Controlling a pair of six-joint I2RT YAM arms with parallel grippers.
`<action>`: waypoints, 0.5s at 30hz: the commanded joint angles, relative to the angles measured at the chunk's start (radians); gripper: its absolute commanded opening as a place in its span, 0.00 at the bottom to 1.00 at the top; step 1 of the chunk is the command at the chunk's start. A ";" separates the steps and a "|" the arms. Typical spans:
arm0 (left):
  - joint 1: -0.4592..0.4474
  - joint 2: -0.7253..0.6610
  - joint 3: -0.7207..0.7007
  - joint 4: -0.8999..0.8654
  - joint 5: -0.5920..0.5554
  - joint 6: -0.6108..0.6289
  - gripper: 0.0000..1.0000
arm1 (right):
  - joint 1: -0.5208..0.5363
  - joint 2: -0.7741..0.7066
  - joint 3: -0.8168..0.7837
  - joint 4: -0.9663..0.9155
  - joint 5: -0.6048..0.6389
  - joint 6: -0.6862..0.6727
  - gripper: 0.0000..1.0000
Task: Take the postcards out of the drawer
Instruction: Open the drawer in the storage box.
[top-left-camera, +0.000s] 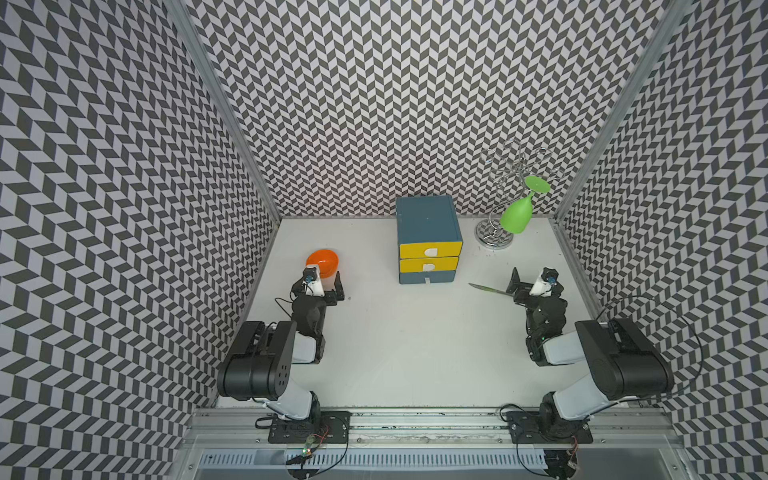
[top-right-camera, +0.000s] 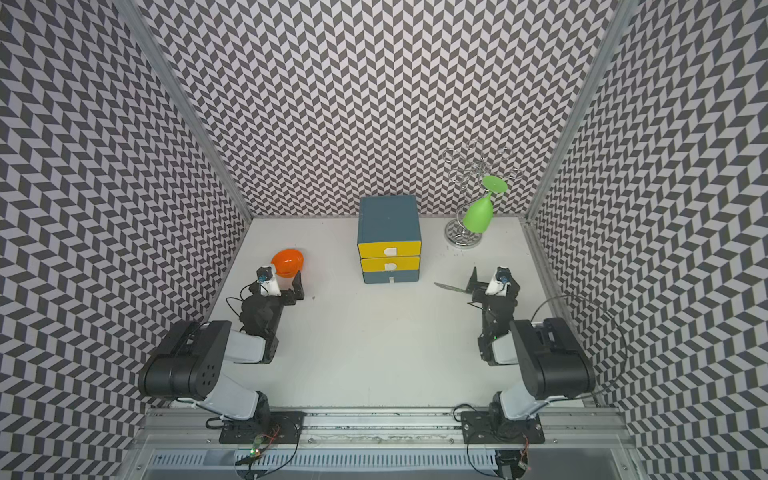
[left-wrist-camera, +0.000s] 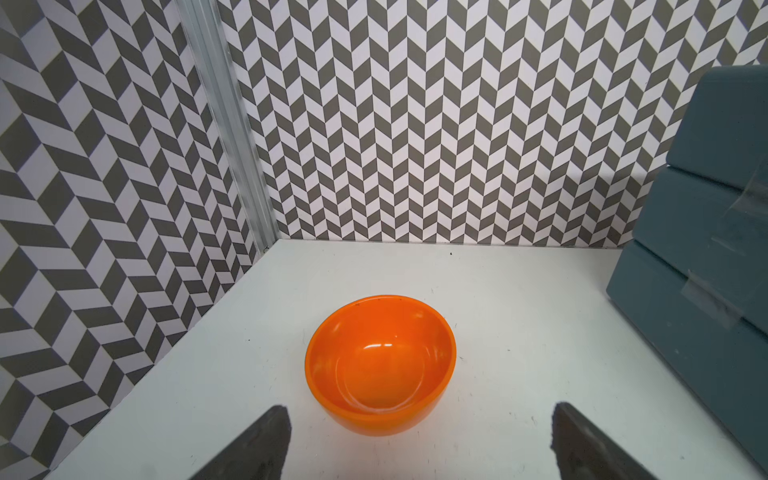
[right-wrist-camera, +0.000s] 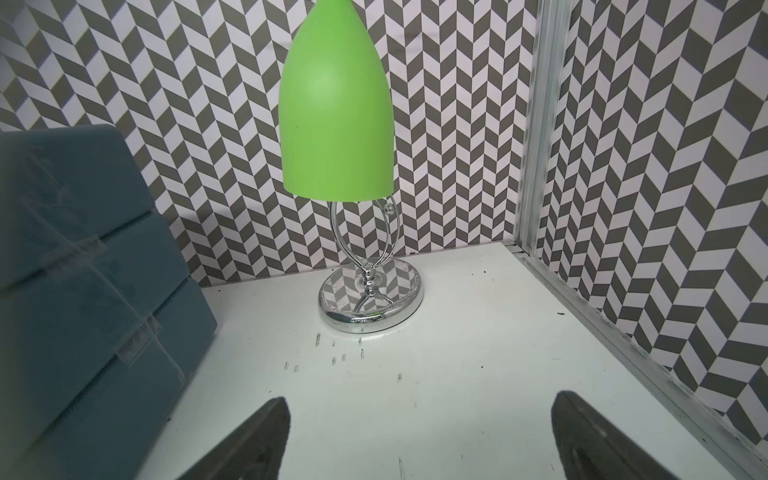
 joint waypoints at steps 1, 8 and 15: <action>0.005 -0.006 0.003 0.009 0.010 0.008 0.99 | 0.005 -0.001 -0.004 0.056 0.009 -0.004 1.00; 0.006 -0.007 0.003 0.008 0.011 0.008 0.99 | 0.005 -0.001 -0.004 0.056 0.009 -0.005 1.00; 0.006 -0.003 0.009 0.000 0.012 0.007 0.99 | 0.005 -0.001 -0.004 0.056 0.008 -0.004 1.00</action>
